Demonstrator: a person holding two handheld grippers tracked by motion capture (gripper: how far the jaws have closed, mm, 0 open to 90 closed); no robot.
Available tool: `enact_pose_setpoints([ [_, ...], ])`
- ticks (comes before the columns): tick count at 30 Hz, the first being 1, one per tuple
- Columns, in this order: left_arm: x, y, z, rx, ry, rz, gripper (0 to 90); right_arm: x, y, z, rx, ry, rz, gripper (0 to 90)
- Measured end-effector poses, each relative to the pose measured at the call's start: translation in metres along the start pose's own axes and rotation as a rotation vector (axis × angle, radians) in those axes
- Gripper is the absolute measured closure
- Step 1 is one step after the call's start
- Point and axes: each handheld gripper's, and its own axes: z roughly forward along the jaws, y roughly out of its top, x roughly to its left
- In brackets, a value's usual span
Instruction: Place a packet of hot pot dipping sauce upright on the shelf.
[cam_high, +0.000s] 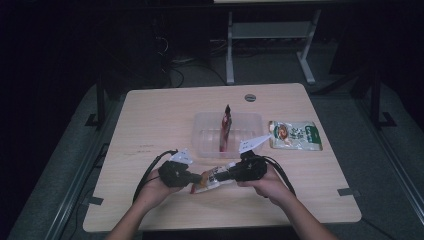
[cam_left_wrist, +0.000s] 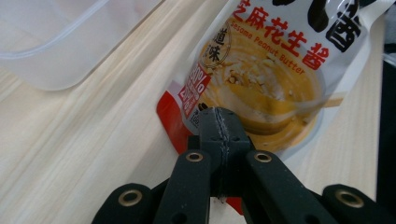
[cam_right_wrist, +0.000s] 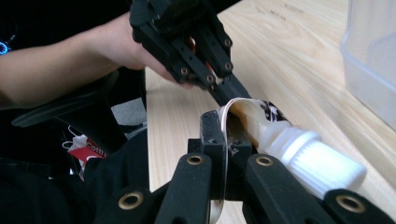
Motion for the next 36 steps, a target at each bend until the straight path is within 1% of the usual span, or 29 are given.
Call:
enact_pose_setpoints([
  [2, -0.002, 0.002, 0.001, -0.004, -0.030, 0.007, 89.7, 0.002, 0.002, -0.002, -0.015, 0.007, 0.004, 90.0],
  [4, -0.006, 0.003, 0.005, -0.016, -0.053, 0.003, 89.8, 0.003, 0.005, -0.003, -0.042, 0.006, -0.002, 90.0],
  [5, -0.010, 0.005, 0.007, -0.010, -0.059, 0.016, 89.7, 0.004, 0.006, -0.004, -0.047, 0.012, -0.002, 90.0],
  [6, -0.012, 0.006, 0.010, -0.007, -0.067, 0.022, 89.7, 0.004, 0.007, -0.004, -0.054, 0.013, -0.014, 90.0],
  [7, -0.014, 0.007, 0.012, -0.009, -0.079, 0.022, 89.7, 0.005, 0.008, -0.004, -0.054, 0.018, -0.011, 90.0],
  [11, -0.021, 0.009, 0.020, -0.001, -0.105, 0.039, 89.7, 0.007, 0.010, -0.007, -0.073, 0.020, -0.019, 90.0],
  [13, -0.022, 0.009, 0.022, 0.009, -0.108, 0.055, 89.7, 0.008, 0.011, -0.009, -0.087, 0.020, -0.023, 90.0],
  [14, -0.022, 0.009, 0.022, 0.010, -0.109, 0.056, 89.7, 0.008, 0.011, -0.011, -0.089, 0.022, -0.026, 89.9],
  [19, -0.017, 0.006, 0.019, 0.001, -0.111, 0.029, 86.1, 0.010, 0.011, -0.014, -0.086, 0.025, -0.033, 89.9],
  [21, -0.016, 0.005, 0.017, 0.002, -0.107, 0.030, 84.2, 0.011, 0.012, -0.015, -0.078, 0.025, -0.041, 89.9],
  [22, -0.015, 0.005, 0.017, -0.002, -0.106, 0.021, 83.0, 0.012, 0.012, -0.015, -0.079, 0.027, -0.049, 89.9],
  [25, -0.012, 0.004, 0.013, -0.008, -0.092, 0.013, 79.5, 0.013, 0.013, -0.017, -0.072, 0.025, -0.051, 89.9],
  [30, -0.003, 0.000, 0.001, -0.039, -0.058, -0.014, 72.6, 0.014, 0.016, -0.021, -0.073, 0.015, -0.066, 89.9],
  [32, 0.001, -0.003, -0.003, -0.039, -0.053, -0.030, 70.1, 0.014, 0.018, -0.021, -0.064, 0.010, -0.077, 89.9],
  [34, 0.005, -0.006, -0.007, -0.032, -0.044, -0.034, 67.8, 0.014, 0.020, -0.022, -0.052, -0.003, -0.084, 89.9],
  [36, 0.007, -0.009, -0.010, -0.033, -0.045, -0.057, 64.2, 0.014, 0.022, -0.022, -0.047, -0.009, -0.089, 89.9],
])
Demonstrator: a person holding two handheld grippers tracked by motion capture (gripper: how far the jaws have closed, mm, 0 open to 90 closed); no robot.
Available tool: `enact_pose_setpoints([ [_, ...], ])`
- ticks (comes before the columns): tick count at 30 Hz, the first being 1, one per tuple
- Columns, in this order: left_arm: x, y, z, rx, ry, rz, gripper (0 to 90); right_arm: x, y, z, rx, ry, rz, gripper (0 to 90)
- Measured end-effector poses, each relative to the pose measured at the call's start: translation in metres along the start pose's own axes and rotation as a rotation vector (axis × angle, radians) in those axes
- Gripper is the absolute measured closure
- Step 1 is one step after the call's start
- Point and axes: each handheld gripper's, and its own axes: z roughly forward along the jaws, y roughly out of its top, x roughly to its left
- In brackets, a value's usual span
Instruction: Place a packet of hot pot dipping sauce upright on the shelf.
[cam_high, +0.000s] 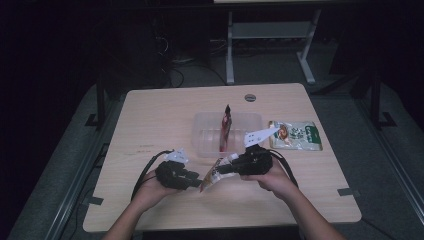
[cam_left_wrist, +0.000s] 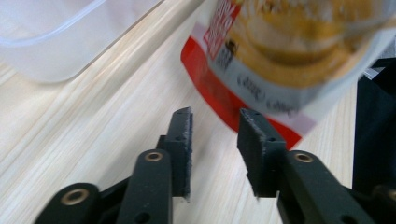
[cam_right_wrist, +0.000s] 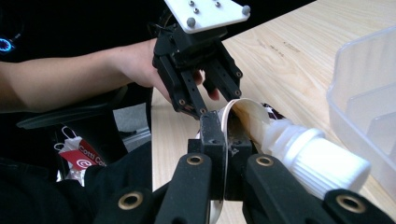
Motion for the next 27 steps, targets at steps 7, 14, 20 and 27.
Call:
enact_pose_setpoints([
  [7, 0.009, -0.008, -0.012, 0.014, 0.004, -0.030, 54.5, -0.003, 0.013, -0.003, 0.003, -0.014, -0.021, 89.9],
  [14, 0.012, -0.011, -0.014, 0.020, 0.008, -0.039, 46.1, -0.008, 0.032, -0.008, -0.010, -0.034, -0.043, 89.8],
  [20, 0.012, -0.012, -0.010, 0.059, 0.000, -0.028, 37.7, -0.014, 0.052, -0.016, -0.025, -0.049, -0.049, 89.8],
  [27, 0.010, -0.011, -0.010, 0.049, 0.008, -0.020, 34.5, -0.021, 0.080, -0.020, -0.022, -0.088, -0.068, 89.8],
])
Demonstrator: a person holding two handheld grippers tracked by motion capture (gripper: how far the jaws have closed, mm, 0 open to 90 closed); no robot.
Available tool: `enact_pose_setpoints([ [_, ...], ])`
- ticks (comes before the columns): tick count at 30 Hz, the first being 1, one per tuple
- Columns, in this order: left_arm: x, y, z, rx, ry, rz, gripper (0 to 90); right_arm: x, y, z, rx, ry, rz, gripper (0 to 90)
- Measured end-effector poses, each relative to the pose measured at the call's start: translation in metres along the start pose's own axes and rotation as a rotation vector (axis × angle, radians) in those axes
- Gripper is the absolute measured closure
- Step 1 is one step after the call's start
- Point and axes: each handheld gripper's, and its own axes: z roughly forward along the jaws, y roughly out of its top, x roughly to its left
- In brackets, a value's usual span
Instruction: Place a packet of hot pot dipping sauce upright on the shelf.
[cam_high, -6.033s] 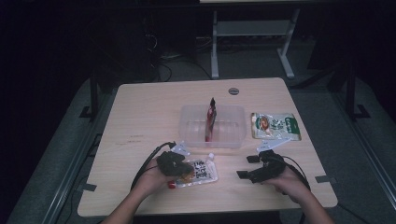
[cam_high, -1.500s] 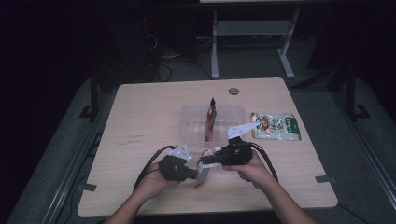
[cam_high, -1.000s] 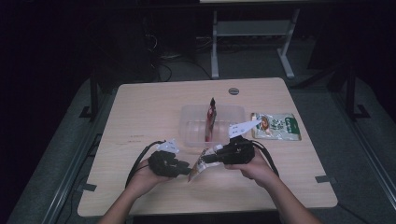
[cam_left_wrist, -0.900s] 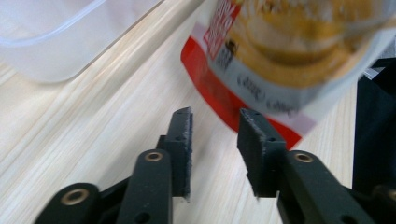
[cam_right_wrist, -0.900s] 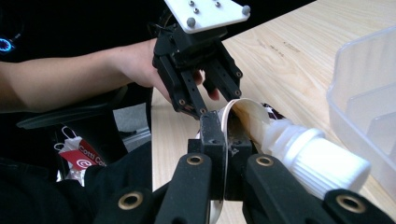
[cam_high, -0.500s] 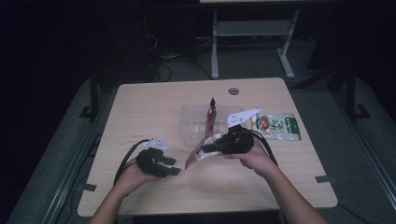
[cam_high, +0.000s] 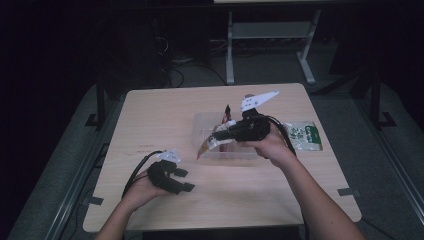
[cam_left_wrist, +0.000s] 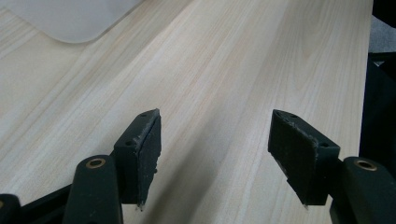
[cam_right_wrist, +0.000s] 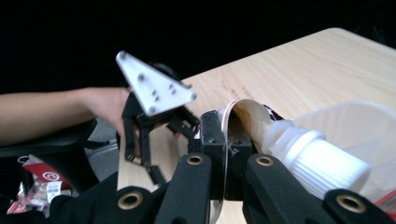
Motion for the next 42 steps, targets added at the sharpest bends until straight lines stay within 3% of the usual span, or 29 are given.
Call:
enact_pose_setpoints([
  [10, 0.001, -0.001, 0.000, -0.001, 0.000, 0.005, 34.0, -0.028, 0.025, 0.009, 0.027, -0.048, 0.012, 89.8],
  [20, 0.002, -0.001, -0.001, -0.004, -0.001, 0.008, 34.0, -0.059, 0.033, 0.025, 0.074, -0.067, 0.048, 89.8],
  [42, 0.002, -0.002, 0.000, -0.003, -0.005, 0.007, 34.0, -0.075, 0.030, 0.047, 0.160, -0.103, 0.061, 89.7],
])
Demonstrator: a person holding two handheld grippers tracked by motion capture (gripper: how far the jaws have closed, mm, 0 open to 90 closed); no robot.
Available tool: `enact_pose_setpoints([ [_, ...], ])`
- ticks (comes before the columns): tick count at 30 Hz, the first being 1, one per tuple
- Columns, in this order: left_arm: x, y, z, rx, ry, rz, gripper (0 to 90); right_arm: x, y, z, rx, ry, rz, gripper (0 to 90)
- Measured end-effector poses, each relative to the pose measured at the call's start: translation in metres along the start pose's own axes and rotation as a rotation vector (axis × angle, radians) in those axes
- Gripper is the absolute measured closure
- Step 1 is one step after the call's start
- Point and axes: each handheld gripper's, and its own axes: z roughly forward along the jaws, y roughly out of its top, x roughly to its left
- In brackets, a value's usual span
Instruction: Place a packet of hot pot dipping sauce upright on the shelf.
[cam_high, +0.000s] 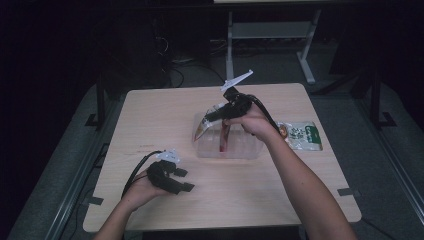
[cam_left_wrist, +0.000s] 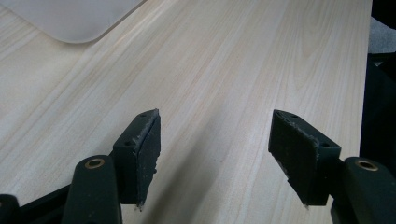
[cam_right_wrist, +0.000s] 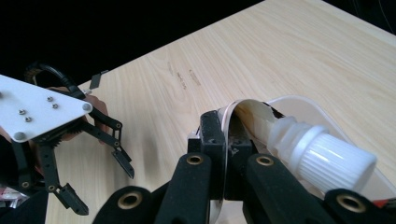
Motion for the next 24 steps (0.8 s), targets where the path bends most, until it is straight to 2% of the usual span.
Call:
enact_pose_setpoints([
  [5, 0.000, 0.000, 0.000, 0.003, -0.003, 0.002, 34.0, -0.002, -0.003, 0.005, 0.009, -0.001, 0.023, 89.6],
  [10, -0.002, 0.000, 0.001, 0.006, -0.006, 0.000, 34.0, -0.004, -0.005, 0.011, 0.030, -0.018, 0.017, 89.5],
  [20, -0.002, 0.001, 0.003, 0.010, -0.010, 0.001, 34.0, -0.005, -0.005, 0.013, 0.041, -0.020, 0.022, 89.4],
  [24, -0.002, 0.001, 0.003, 0.017, -0.010, 0.006, 34.1, -0.005, -0.004, 0.015, 0.045, -0.021, 0.006, 89.2],
])
